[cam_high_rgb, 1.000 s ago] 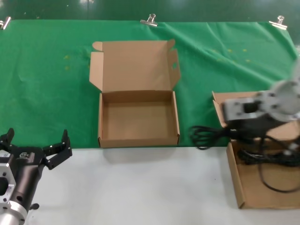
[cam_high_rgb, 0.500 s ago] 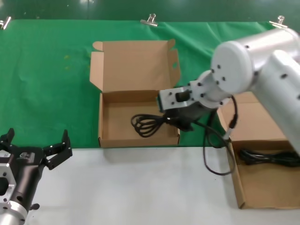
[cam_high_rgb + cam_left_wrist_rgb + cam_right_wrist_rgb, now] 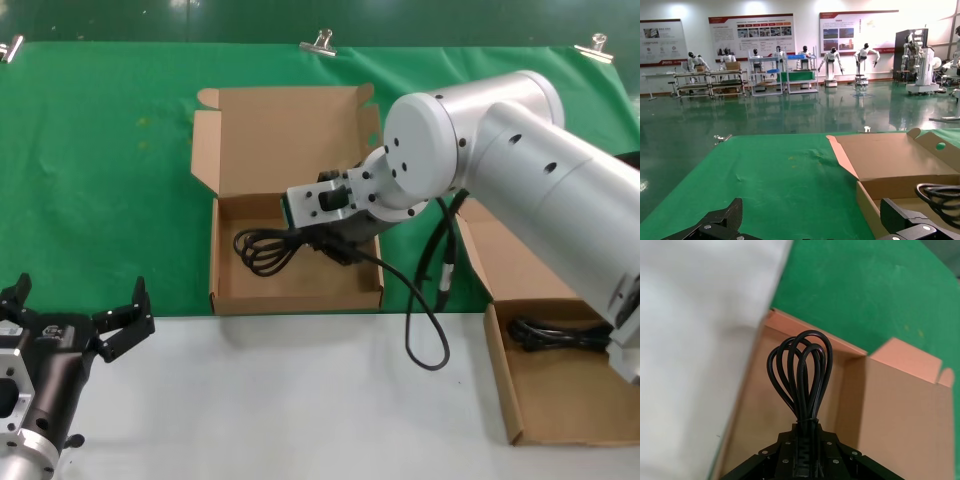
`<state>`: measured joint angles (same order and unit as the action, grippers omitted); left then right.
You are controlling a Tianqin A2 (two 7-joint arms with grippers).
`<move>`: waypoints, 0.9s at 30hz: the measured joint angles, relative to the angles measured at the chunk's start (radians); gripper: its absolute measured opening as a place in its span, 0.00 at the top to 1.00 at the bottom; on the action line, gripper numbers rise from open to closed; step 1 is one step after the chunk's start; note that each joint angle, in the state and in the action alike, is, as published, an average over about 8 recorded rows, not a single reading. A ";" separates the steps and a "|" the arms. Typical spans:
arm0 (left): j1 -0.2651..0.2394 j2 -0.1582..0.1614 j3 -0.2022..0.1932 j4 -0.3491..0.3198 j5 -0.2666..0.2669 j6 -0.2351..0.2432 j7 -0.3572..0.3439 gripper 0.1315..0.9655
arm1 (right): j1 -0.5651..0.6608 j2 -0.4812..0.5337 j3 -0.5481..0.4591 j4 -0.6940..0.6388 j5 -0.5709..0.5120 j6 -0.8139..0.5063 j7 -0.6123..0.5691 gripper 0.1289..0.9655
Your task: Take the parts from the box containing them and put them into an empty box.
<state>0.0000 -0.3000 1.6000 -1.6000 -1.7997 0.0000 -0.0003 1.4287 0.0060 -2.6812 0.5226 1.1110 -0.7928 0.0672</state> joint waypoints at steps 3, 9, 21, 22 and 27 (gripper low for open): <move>0.000 0.000 0.000 0.000 0.000 0.000 0.000 0.00 | 0.009 -0.003 -0.041 -0.021 0.032 0.044 0.001 0.91; 0.000 0.000 0.000 0.000 0.000 0.000 0.000 0.00 | 0.015 -0.005 -0.066 -0.038 0.059 0.083 -0.002 0.88; 0.000 0.000 0.000 0.000 0.000 0.000 0.000 0.00 | 0.019 -0.006 -0.072 -0.052 0.090 0.091 -0.023 0.79; 0.000 0.000 0.000 0.000 0.000 0.000 0.000 0.00 | 0.021 -0.006 -0.071 -0.057 0.095 0.090 -0.028 0.78; 0.000 0.000 0.000 0.000 0.000 0.000 0.000 0.00 | 0.024 -0.003 -0.054 -0.077 0.115 0.083 -0.054 0.69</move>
<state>0.0000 -0.3000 1.6000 -1.6000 -1.7997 0.0000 -0.0003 1.4531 0.0031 -2.7353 0.4457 1.2265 -0.7101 0.0133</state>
